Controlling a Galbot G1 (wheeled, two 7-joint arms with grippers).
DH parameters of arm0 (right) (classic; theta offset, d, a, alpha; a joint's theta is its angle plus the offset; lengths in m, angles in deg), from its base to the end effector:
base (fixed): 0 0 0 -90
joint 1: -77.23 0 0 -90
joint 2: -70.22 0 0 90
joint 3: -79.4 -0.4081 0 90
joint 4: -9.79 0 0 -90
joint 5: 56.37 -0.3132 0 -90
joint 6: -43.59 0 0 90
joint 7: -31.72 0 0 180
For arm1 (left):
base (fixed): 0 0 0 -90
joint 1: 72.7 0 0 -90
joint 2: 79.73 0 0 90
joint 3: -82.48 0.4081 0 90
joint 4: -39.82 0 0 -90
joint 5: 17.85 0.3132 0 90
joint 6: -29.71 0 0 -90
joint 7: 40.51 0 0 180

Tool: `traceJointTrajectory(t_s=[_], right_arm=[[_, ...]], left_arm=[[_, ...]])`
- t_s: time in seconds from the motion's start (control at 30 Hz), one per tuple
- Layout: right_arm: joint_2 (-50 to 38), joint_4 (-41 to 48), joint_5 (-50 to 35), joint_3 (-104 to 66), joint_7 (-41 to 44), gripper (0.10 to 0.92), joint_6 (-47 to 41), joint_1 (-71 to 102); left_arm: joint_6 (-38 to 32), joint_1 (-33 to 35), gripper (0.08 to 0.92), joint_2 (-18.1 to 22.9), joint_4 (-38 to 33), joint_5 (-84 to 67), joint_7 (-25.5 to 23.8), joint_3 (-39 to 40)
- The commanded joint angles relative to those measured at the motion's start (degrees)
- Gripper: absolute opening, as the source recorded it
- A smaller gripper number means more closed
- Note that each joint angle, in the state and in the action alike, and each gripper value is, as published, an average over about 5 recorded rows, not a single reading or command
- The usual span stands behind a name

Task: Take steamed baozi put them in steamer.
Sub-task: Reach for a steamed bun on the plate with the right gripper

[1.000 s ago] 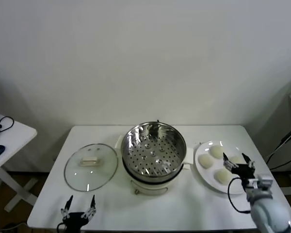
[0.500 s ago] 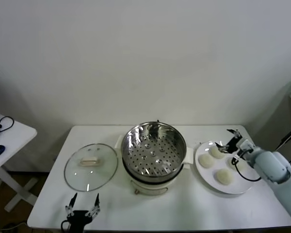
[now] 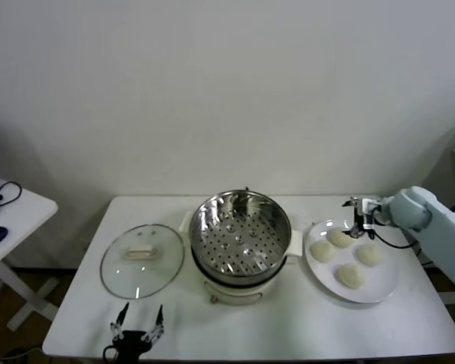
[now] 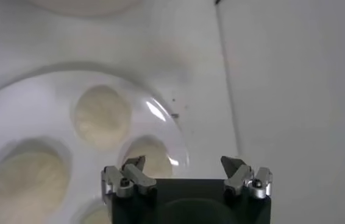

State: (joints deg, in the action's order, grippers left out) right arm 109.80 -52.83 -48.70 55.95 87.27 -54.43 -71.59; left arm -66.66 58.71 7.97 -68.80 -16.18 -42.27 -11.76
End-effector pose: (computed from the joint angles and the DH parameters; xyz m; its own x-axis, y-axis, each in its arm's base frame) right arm 0.5265 -0.2630 -0.1893 -0.3932 -0.1173 0.9119 -0.9194 0.0484 -0.3903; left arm 0.0190 0.0343 -0.4260 -0.9591 -0.0162 0.2827 0.0118 0.9952 0.0971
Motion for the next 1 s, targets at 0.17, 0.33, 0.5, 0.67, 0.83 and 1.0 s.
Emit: traceJointTrajectory(t_s=[0.17,0.33,0.5,0.67,0.83,1.0], right_arm=[[9.3,17.9,-3.8,19.8,12.2,0.823,6.5,-17.6],[11.8,22.0,-6.7,18.0,13.2,0.823,6.1,-14.3],[14.1,27.2,-2.3,14.3,13.3,0.823,7.6,-11.4],[14.6,27.6,-0.6,11.3,13.3,0.823,7.8,-8.4],[15.4,29.2,2.5,6.4,12.5,0.823,8.0,-5.0],[15.9,30.6,5.7,2.6,11.3,0.823,8.2,-2.9]], left_arm=[[-0.1,0.4,0.823,-0.2,-0.8,0.4,-0.2,-0.4],[-0.2,0.4,0.823,-0.4,-0.9,0.2,0.0,-1.3],[-0.1,0.3,0.823,-0.6,-1.0,-0.1,-0.1,-1.7],[0.0,0.0,0.823,-0.3,-0.6,-0.2,-0.1,-2.0],[0.0,0.0,0.823,-0.3,-0.2,-0.1,-0.1,-2.2],[0.0,-0.1,0.823,-0.4,0.1,0.0,-0.1,-2.5]])
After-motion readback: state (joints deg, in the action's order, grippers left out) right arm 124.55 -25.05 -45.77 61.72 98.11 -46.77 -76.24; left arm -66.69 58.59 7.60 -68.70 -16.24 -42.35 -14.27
